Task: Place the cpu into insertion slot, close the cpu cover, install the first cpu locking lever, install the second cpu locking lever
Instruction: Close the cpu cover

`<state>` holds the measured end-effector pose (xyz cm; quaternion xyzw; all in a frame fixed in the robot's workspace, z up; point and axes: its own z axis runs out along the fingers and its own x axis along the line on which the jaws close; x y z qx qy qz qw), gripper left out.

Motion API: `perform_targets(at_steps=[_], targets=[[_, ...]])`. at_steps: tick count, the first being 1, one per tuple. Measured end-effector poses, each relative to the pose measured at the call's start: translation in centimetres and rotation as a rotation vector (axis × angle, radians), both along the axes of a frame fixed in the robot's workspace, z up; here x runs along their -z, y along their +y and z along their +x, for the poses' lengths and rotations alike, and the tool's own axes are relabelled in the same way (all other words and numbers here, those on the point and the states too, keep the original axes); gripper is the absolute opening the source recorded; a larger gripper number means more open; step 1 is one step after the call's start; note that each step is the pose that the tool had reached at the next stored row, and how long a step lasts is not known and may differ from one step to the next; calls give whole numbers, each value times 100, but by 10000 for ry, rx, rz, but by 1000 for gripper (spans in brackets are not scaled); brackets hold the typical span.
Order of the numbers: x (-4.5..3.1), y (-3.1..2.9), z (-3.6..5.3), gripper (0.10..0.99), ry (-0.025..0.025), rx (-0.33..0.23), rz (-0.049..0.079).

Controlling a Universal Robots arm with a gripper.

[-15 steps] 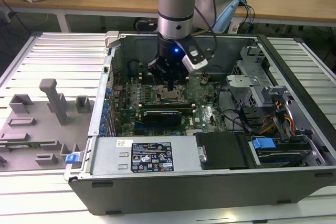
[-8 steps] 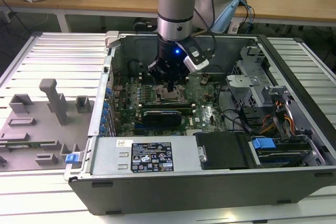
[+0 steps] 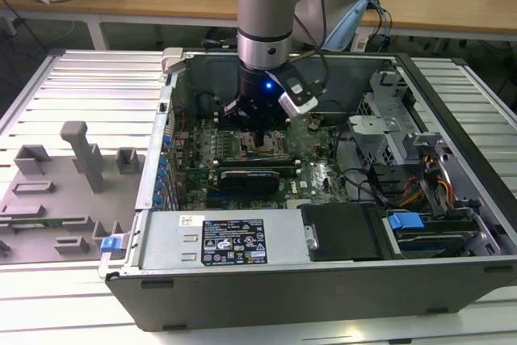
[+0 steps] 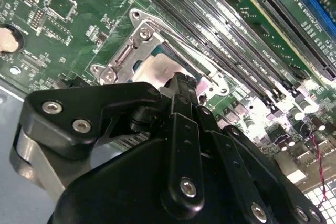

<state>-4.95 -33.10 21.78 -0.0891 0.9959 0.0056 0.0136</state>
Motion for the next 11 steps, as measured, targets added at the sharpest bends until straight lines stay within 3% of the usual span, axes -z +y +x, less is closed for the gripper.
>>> perform_targets(at_steps=[11], targets=[[68,2,-150,106,0,102,1]])
